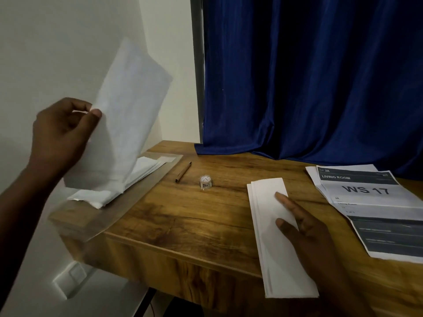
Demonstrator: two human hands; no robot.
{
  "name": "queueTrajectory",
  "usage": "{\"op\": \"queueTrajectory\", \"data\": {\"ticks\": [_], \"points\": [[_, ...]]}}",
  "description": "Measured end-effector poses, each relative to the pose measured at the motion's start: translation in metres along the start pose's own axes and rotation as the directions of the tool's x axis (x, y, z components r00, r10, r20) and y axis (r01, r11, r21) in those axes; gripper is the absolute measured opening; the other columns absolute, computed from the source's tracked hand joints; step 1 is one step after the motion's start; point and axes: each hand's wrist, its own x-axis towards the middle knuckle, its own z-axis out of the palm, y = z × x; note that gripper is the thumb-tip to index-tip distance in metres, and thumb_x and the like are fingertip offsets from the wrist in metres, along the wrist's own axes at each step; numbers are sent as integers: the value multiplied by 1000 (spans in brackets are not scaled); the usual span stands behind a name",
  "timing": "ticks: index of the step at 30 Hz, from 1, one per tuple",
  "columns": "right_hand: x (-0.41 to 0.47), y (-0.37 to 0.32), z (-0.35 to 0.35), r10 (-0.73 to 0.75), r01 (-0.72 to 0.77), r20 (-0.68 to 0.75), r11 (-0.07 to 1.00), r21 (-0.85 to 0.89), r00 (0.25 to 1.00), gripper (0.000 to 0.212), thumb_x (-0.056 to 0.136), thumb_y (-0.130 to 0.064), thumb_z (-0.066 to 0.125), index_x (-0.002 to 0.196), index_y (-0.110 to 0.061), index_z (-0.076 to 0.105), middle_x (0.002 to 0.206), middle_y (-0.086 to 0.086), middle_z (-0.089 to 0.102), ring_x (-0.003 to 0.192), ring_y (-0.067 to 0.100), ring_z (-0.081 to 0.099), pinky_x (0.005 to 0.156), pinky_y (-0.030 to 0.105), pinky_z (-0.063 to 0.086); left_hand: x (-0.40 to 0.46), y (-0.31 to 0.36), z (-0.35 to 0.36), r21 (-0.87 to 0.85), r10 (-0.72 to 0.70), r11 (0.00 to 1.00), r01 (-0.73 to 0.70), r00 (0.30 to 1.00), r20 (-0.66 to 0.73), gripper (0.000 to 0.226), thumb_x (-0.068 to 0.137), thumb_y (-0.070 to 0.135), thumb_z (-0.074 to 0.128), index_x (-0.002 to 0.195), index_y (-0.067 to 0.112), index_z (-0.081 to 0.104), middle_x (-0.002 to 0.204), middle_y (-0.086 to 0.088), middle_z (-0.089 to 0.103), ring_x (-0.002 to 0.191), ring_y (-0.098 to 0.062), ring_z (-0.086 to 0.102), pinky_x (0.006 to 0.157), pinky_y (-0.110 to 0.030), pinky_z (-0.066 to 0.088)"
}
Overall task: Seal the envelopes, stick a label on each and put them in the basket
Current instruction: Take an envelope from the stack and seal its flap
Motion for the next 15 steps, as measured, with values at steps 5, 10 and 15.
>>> {"op": "queueTrajectory", "data": {"ticks": [5,10,15], "points": [[-9,0,7,38,-39,17,992,117,999,36,99,-9,57,91,-39,74,110,-30,62,92,-25,55,74,-3,42,-80,41,32,-558,-230,787,265,964,133,22,100,26,61,115,11,67,101,-9,74,76,-10,70,63,-21,57],[-15,-13,0,111,-109,2,977,183,994,34,96,-20,63,85,-48,78,98,-29,72,89,-17,61,75,10,46,-168,72,84,-702,-464,346,622,764,448,23,99,24,60,119,12,66,112,-8,76,92,-21,76,66,-31,61],[-25,-21,-17,252,-243,5,926,291,968,30,76,-75,59,87,-53,76,94,-20,76,81,2,72,73,30,50,-214,91,121,-744,-541,71,664,653,530,27,98,22,61,124,14,60,114,-7,76,99,-22,75,67,-31,61]]}}
